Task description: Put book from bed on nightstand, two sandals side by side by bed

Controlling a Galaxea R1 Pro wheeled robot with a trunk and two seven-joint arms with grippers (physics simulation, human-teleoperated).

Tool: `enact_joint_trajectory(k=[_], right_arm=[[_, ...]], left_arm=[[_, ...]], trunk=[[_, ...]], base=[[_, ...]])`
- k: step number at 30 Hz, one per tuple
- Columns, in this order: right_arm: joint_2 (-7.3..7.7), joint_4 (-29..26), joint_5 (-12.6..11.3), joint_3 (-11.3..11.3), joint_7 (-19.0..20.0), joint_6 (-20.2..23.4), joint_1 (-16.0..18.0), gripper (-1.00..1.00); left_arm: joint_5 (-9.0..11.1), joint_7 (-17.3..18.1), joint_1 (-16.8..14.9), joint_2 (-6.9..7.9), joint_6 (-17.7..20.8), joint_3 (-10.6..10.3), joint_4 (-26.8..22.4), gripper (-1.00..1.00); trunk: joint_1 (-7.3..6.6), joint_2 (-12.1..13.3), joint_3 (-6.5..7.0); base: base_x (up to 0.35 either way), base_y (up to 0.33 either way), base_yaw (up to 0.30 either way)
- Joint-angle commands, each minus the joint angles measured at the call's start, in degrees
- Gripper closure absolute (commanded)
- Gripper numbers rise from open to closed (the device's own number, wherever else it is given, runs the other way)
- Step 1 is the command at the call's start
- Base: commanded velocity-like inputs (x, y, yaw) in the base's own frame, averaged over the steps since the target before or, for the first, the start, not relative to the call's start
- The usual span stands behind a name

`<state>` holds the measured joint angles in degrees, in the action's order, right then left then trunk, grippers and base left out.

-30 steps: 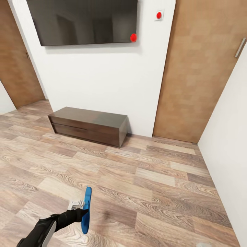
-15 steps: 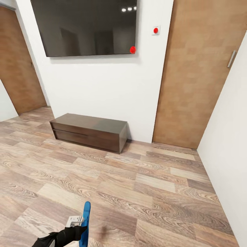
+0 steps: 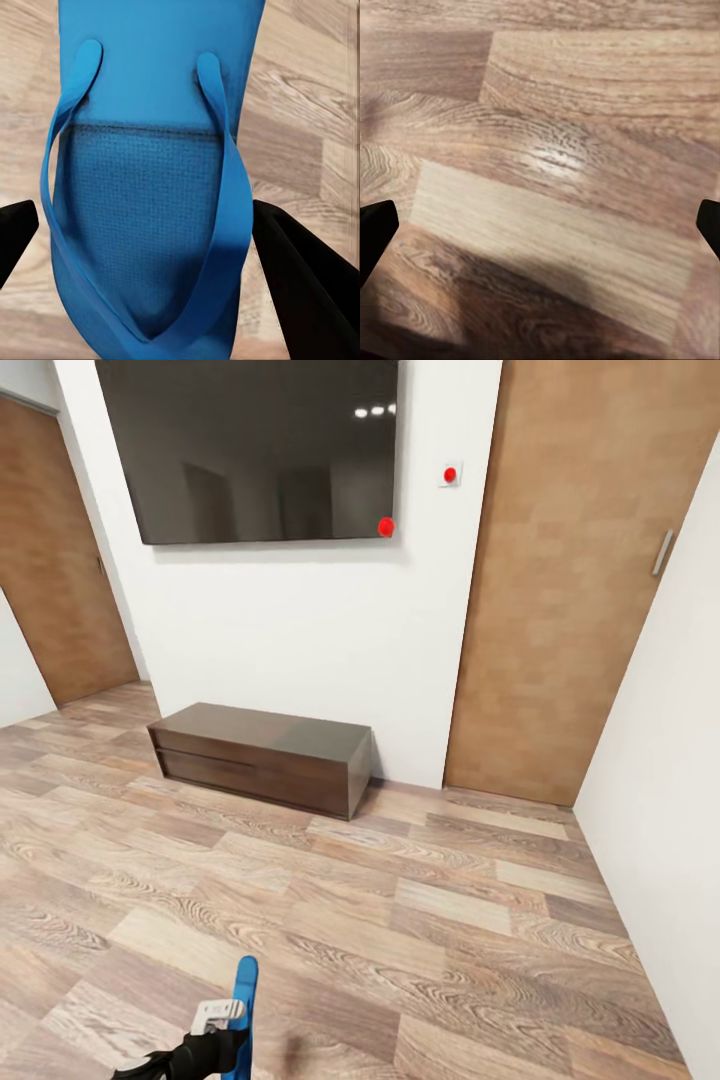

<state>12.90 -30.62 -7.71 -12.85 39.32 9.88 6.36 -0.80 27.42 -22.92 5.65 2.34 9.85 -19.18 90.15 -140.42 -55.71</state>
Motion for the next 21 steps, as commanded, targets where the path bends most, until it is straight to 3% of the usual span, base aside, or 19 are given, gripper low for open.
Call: enact_joint_trajectory(k=[1, 21], right_arm=[[0.0, 0.0, -0.5, -0.2, 0.2, 0.6, 0.0, -1.0], [0.01, 0.1, -0.6, -0.2, 0.2, 0.6, 0.0, -1.0]], left_arm=[[-0.2, 0.4, 0.0, -0.13, 0.2, 0.4, 0.0, 1.0], [-0.2, 0.3, 0.0, -0.64, 0.2, 0.4, 0.3, 1.0]], trunk=[[-0.24, 0.4, 0.13], [-4.63, 8.4, 3.72]], base=[[0.0, 0.0, 0.0], [0.0, 0.0, 0.0]])
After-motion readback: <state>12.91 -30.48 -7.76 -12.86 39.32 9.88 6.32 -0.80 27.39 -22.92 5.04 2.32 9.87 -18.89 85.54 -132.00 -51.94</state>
